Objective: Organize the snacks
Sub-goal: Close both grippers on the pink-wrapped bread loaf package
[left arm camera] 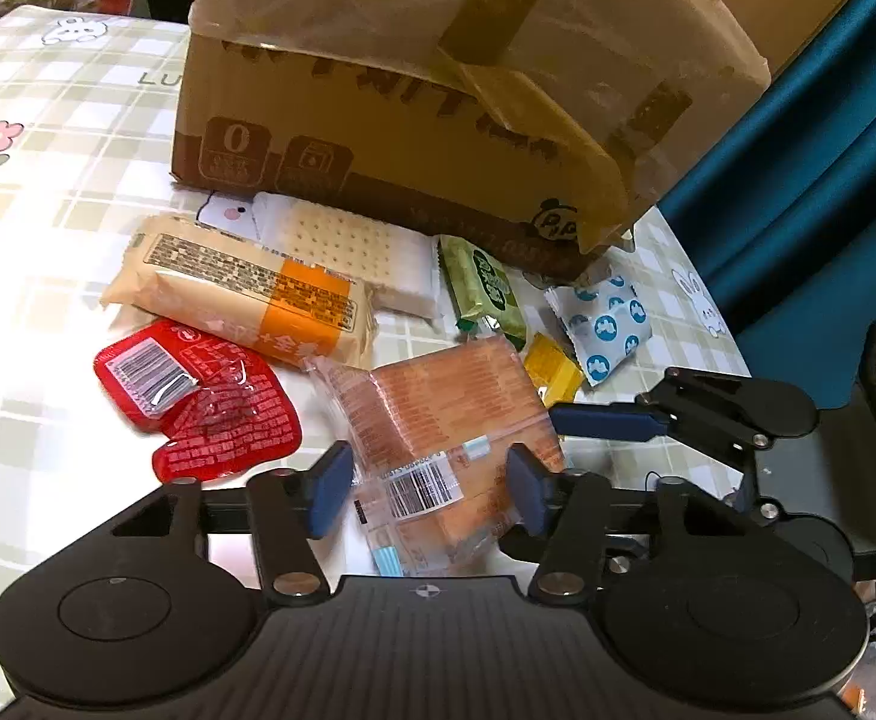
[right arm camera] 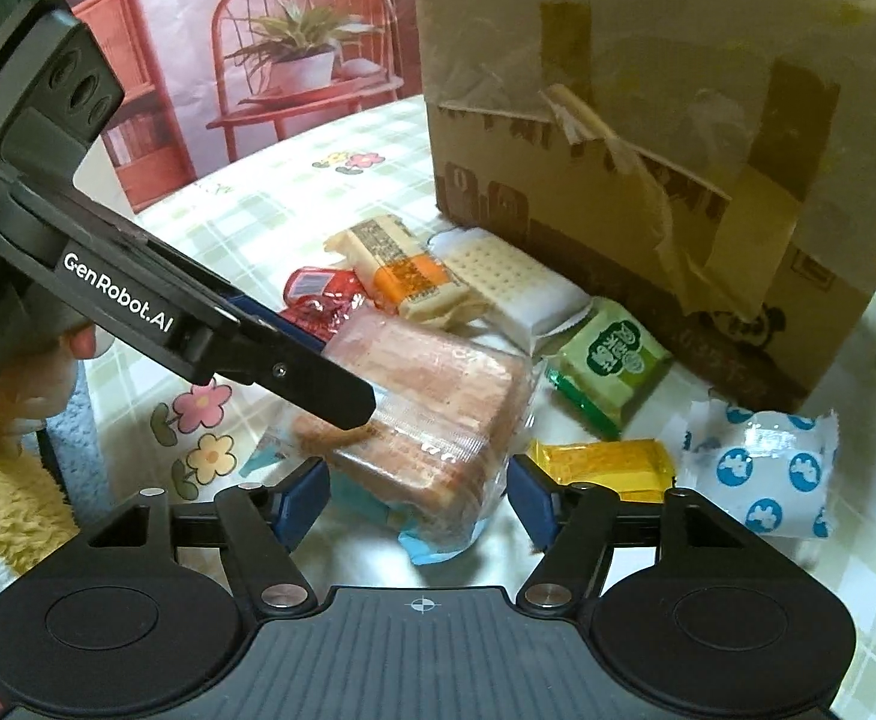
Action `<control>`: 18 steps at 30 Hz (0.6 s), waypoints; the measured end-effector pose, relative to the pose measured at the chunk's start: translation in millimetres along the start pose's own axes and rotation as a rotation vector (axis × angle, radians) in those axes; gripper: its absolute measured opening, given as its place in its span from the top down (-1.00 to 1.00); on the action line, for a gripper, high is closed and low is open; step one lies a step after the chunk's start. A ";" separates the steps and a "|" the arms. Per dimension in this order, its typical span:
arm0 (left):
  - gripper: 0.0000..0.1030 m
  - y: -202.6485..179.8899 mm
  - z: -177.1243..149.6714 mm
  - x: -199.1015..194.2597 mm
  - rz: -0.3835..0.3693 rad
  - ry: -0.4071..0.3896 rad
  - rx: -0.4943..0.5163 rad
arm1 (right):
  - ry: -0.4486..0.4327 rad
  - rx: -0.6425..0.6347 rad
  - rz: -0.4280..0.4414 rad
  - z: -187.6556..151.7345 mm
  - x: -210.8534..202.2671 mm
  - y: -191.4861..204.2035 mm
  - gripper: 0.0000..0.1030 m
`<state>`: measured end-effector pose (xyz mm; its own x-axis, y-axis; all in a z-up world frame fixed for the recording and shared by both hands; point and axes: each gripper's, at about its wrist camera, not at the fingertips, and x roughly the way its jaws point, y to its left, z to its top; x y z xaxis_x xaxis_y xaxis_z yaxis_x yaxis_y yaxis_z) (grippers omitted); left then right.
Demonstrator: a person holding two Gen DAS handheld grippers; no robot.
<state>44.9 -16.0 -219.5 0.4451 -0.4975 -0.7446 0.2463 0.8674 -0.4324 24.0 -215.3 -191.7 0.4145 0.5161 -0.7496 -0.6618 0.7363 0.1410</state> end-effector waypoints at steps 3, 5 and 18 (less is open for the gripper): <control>-0.03 0.6 1.3 2.3 0.001 -0.004 0.008 | -0.006 0.020 0.006 0.3 4.8 -2.1 -0.30; 0.00 2.1 1.9 3.7 -0.005 -0.006 0.008 | -0.005 0.031 0.008 0.1 8.9 -4.0 -0.32; 0.04 -7.1 7.8 0.7 -0.009 -0.028 0.063 | -0.041 0.039 0.011 5.1 3.3 5.4 -0.01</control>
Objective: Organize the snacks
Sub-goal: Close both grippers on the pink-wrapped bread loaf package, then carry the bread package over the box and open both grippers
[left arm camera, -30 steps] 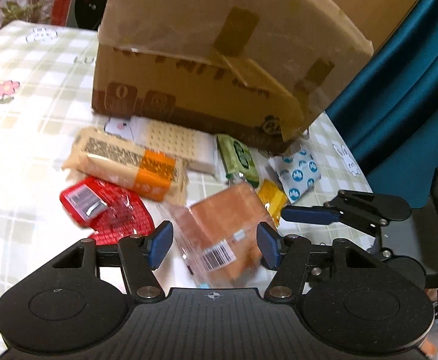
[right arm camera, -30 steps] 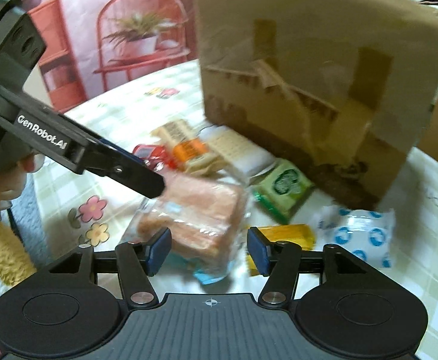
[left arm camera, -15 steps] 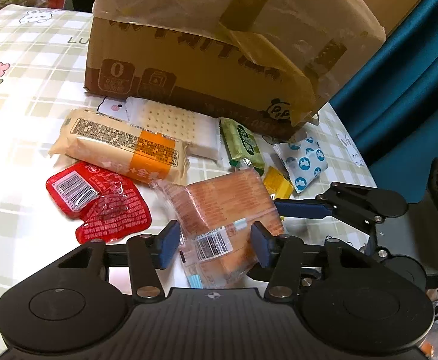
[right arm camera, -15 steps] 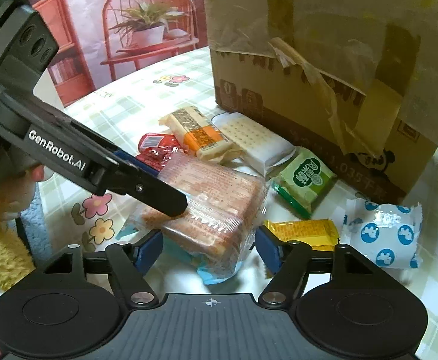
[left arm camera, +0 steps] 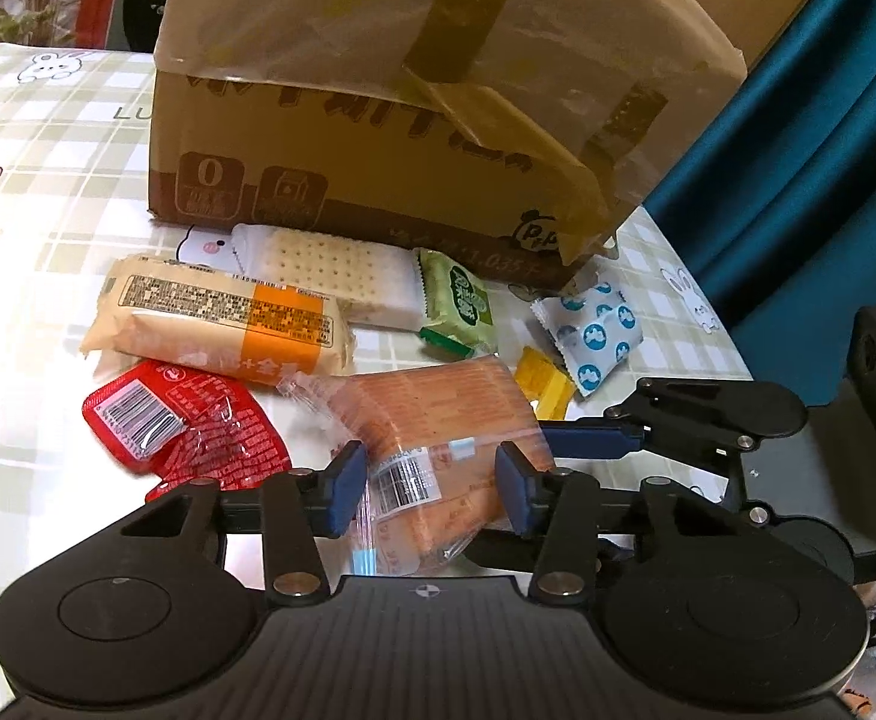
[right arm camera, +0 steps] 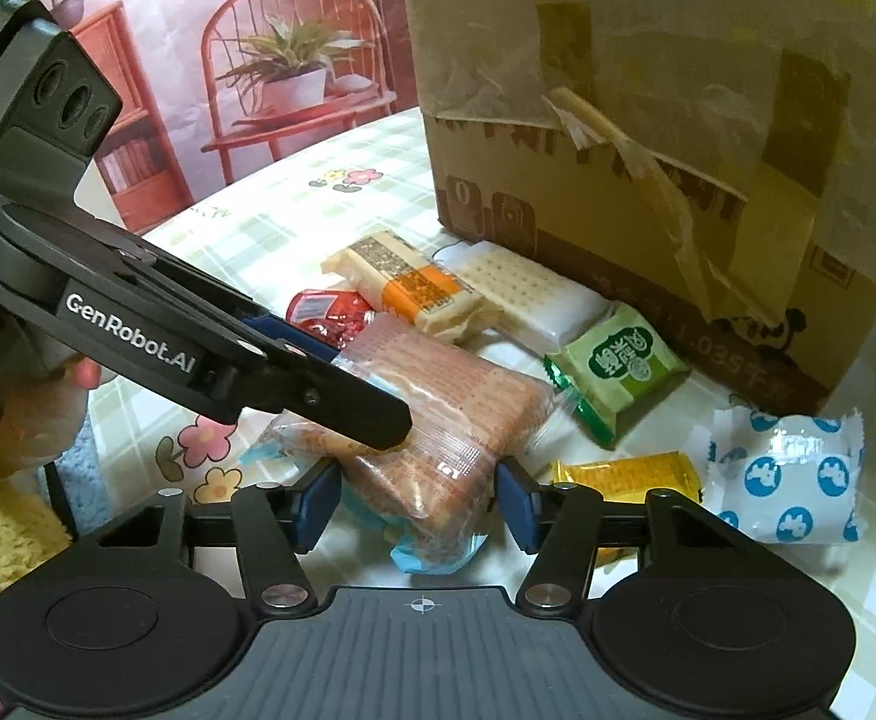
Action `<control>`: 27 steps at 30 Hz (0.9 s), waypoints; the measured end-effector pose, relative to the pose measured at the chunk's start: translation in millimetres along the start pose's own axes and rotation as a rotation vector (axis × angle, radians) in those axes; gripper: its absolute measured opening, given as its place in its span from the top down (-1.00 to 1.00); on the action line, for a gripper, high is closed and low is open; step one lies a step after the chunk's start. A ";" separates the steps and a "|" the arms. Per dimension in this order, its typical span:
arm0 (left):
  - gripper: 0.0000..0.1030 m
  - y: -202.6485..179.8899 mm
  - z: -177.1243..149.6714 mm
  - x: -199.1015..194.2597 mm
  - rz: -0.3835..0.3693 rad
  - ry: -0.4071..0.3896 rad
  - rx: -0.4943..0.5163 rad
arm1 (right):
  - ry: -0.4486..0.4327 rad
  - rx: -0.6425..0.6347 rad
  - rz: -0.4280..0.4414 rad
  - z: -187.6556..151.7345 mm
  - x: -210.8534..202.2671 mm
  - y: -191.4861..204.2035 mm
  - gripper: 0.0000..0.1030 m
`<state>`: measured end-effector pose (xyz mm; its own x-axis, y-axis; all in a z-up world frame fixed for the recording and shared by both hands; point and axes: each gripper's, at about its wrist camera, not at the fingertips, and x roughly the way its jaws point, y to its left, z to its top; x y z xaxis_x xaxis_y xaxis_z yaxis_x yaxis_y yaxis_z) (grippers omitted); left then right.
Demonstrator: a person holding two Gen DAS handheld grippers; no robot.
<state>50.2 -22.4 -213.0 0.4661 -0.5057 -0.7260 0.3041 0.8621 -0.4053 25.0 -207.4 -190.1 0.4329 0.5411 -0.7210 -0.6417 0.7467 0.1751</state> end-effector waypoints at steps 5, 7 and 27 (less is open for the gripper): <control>0.04 -7.4 6.7 -14.5 -0.013 -0.042 0.035 | -0.046 -0.003 -0.031 5.1 -15.5 4.8 -0.01; 0.04 -12.5 9.4 -21.9 -0.015 -0.067 0.057 | -0.073 -0.005 -0.043 9.0 -24.4 6.2 -0.01; 0.04 -70.4 88.1 -102.6 -0.055 -0.382 0.246 | -0.346 -0.124 -0.214 93.6 -107.6 5.2 -0.01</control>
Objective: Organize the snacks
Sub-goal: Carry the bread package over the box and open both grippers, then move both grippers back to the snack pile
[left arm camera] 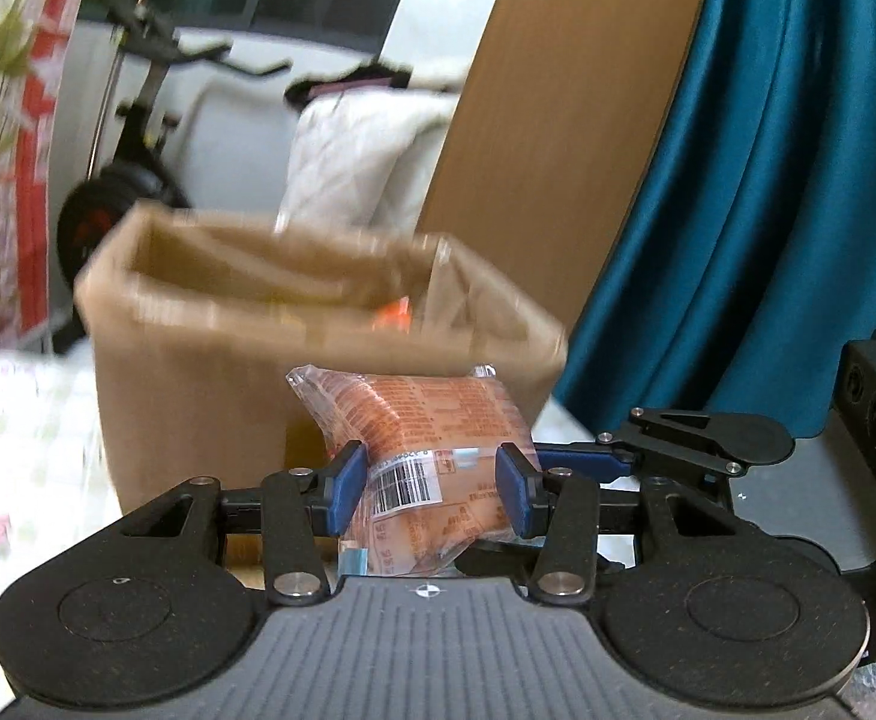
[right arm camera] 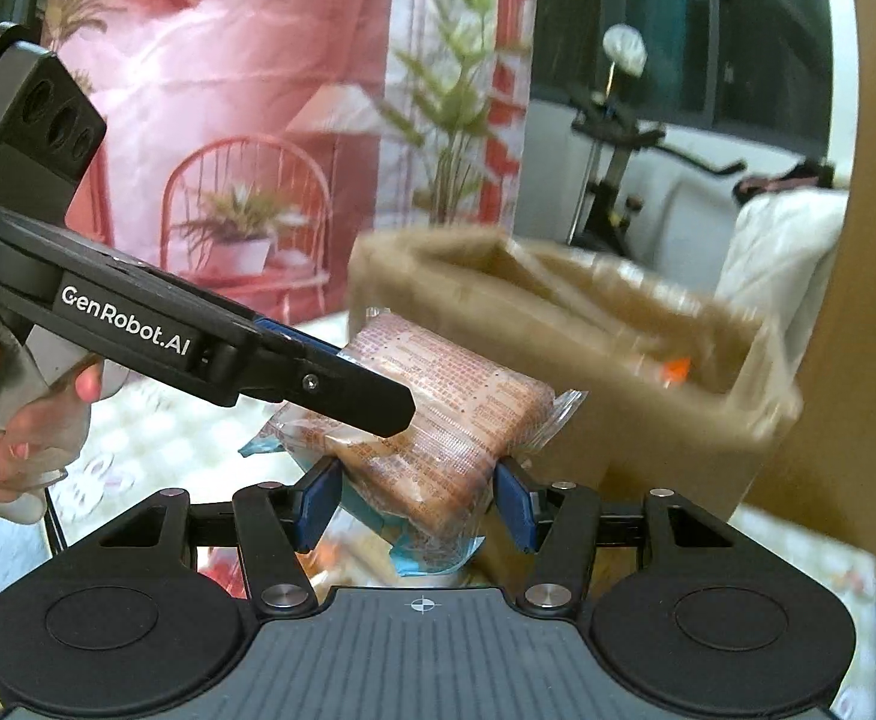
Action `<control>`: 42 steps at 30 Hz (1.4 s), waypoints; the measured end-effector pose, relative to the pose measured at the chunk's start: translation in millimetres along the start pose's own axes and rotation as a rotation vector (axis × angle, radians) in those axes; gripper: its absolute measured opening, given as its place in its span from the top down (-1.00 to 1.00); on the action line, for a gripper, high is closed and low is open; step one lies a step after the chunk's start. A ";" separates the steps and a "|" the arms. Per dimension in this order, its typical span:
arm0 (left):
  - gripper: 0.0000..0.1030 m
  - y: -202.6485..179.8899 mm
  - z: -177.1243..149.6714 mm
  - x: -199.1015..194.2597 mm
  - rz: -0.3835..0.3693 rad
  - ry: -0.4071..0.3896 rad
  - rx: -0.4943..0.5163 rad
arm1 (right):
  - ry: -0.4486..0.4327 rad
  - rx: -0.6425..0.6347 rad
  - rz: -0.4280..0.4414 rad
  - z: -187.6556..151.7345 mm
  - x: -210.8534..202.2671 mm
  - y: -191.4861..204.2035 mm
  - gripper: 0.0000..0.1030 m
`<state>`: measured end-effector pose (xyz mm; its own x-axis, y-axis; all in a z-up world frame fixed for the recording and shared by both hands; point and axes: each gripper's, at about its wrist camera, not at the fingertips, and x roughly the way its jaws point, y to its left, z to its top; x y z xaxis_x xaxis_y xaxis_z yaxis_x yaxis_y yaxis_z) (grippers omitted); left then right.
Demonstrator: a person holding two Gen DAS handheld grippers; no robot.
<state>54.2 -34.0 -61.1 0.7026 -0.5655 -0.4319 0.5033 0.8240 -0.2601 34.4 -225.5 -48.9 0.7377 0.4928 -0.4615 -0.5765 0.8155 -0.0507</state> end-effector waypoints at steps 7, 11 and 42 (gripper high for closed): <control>0.04 7.8 53.1 12.5 -0.003 -0.090 0.027 | -0.060 -0.063 -0.041 57.1 17.6 -27.3 -0.01; 0.04 22.9 78.6 32.7 0.009 -0.106 0.009 | -0.074 -0.078 -0.054 83.0 47.5 -44.0 -0.01; -0.34 49.0 70.3 11.1 0.295 -0.133 0.039 | -0.109 0.174 -0.140 30.9 67.9 -73.1 -0.24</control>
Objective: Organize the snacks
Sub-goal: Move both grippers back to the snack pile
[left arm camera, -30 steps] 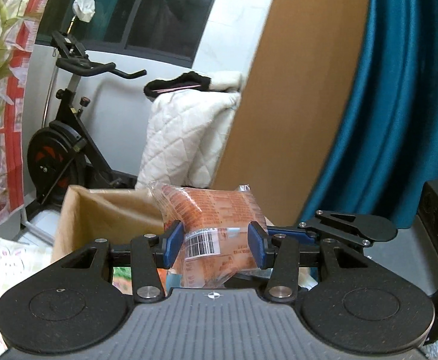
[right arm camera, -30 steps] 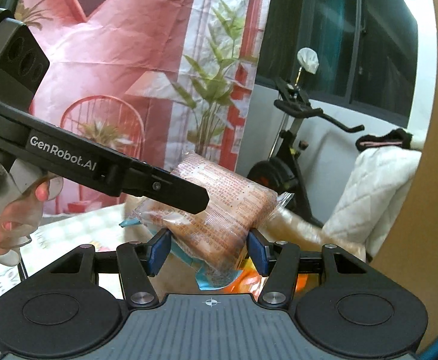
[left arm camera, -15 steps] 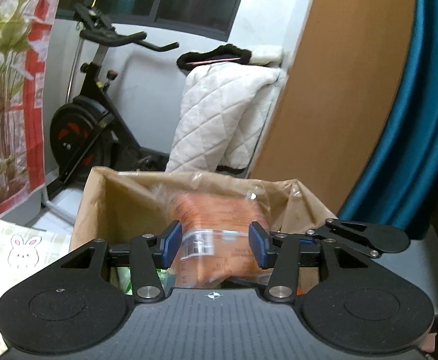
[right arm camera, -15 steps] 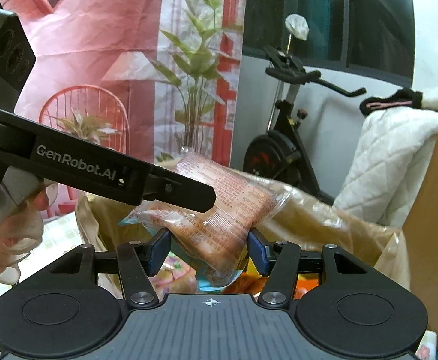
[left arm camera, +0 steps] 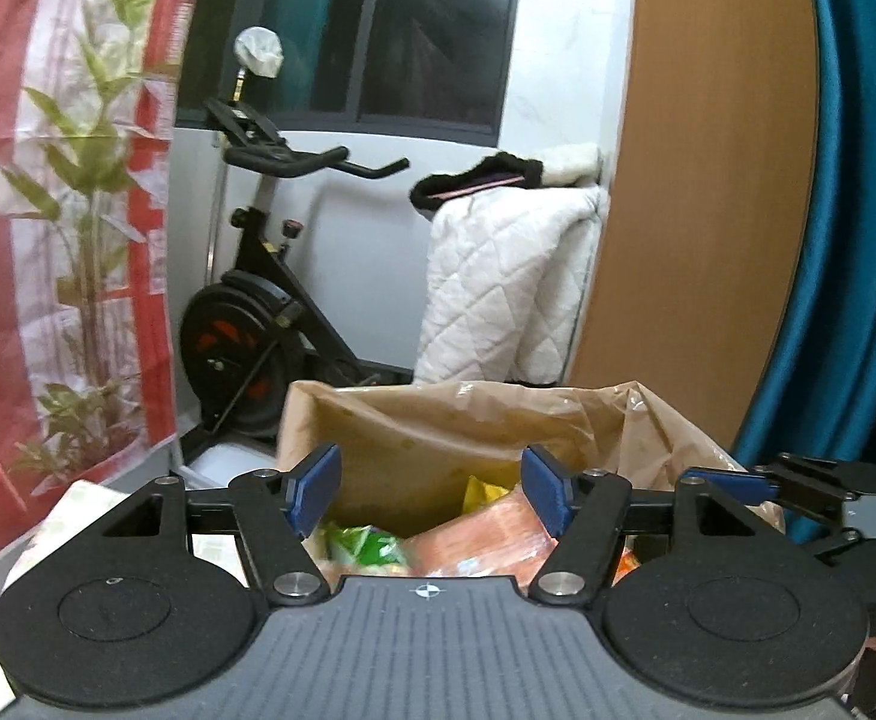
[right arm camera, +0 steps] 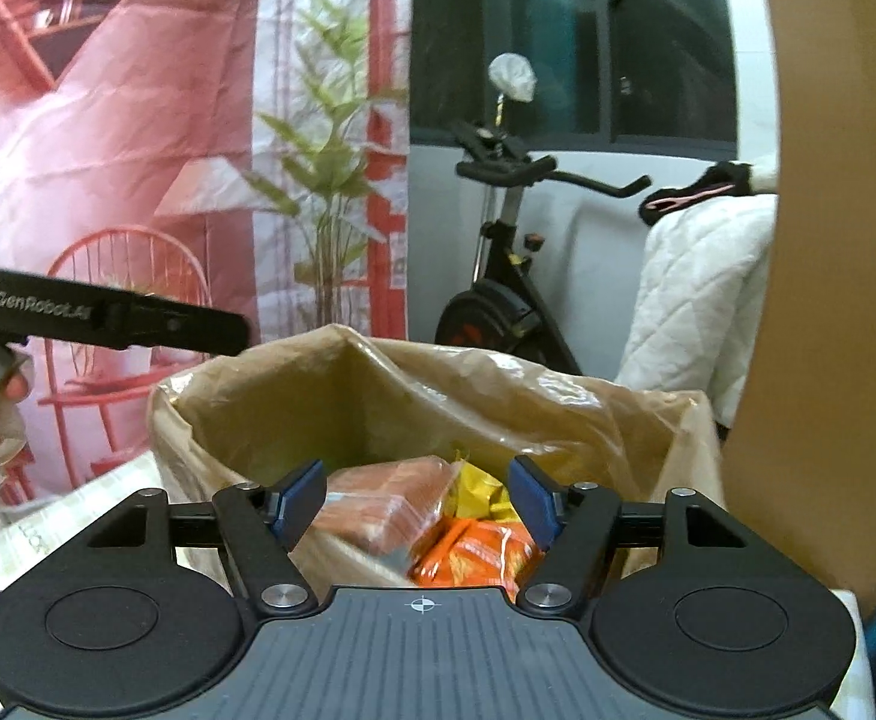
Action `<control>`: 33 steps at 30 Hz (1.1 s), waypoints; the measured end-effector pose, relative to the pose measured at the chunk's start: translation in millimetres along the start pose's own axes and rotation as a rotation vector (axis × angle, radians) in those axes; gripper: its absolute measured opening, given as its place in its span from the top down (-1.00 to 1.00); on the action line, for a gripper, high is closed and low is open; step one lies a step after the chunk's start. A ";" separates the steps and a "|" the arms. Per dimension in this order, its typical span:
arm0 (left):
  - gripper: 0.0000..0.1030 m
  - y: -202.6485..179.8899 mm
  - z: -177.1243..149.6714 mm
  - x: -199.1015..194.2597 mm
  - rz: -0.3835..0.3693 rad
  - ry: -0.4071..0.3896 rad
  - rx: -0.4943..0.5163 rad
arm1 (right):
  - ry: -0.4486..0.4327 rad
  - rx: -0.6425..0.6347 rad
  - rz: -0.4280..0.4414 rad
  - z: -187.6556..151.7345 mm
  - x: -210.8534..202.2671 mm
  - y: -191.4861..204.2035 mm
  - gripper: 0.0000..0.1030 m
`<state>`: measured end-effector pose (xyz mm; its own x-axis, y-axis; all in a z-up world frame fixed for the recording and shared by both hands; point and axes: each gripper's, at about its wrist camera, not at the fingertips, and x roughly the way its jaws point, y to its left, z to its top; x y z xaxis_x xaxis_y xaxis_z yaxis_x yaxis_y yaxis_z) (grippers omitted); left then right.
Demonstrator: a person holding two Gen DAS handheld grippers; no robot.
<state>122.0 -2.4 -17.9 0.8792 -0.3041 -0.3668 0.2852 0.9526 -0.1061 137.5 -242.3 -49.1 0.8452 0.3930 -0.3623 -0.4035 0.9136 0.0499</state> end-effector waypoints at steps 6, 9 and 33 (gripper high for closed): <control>-0.34 6.2 -14.5 -28.6 0.018 0.000 -0.030 | -0.029 0.048 -0.015 -19.4 -33.5 1.0 -0.24; -0.33 6.1 -25.2 -38.6 0.021 0.010 -0.039 | -0.033 0.051 -0.026 -32.4 -47.4 3.2 -0.24; -0.30 21.6 -118.2 -48.6 0.033 0.231 -0.214 | 0.157 0.118 -0.108 -128.4 -67.5 -6.9 -0.14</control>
<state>40.3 34.3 -111.6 0.7700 -0.2854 -0.5707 0.1494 0.9502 -0.2736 38.2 -288.4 -144.5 0.8125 0.2797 -0.5115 -0.2619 0.9590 0.1085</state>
